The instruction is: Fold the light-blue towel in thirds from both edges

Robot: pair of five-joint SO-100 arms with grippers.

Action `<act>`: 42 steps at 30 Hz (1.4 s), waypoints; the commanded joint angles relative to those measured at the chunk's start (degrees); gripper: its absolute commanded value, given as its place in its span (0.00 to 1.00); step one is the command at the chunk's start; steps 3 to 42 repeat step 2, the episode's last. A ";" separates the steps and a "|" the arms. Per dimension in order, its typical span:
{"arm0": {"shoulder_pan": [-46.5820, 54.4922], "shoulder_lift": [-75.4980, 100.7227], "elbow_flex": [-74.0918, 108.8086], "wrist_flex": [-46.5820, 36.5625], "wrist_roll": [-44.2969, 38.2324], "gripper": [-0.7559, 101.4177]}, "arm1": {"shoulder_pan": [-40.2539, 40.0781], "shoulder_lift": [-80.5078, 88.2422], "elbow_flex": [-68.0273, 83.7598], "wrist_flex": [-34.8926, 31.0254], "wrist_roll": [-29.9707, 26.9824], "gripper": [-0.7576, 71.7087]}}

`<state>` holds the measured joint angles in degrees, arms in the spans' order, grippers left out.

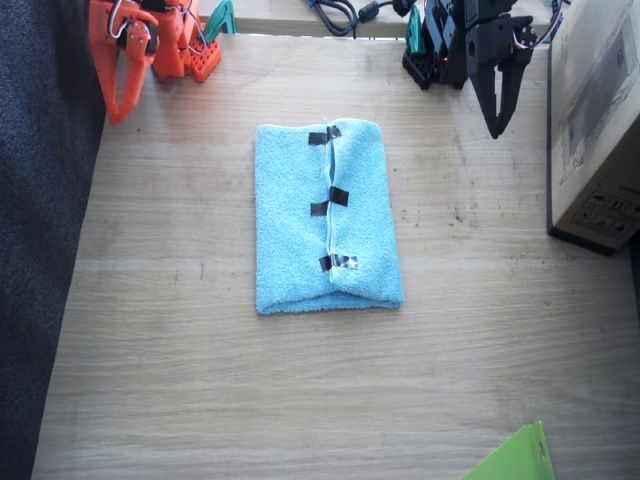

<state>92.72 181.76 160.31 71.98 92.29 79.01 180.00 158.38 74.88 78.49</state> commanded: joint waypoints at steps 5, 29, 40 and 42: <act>0.53 0.26 0.00 0.09 0.53 0.00 | 1.23 0.53 0.62 0.44 -0.26 0.01; 0.53 0.26 0.00 0.09 0.53 0.00 | 1.23 0.53 0.62 0.44 -0.26 0.01; 0.53 0.26 0.00 0.09 0.53 0.00 | 1.23 0.53 0.62 0.44 -0.26 0.01; 0.53 0.26 0.00 0.09 0.53 0.00 | 1.23 0.53 0.62 0.44 -0.26 0.01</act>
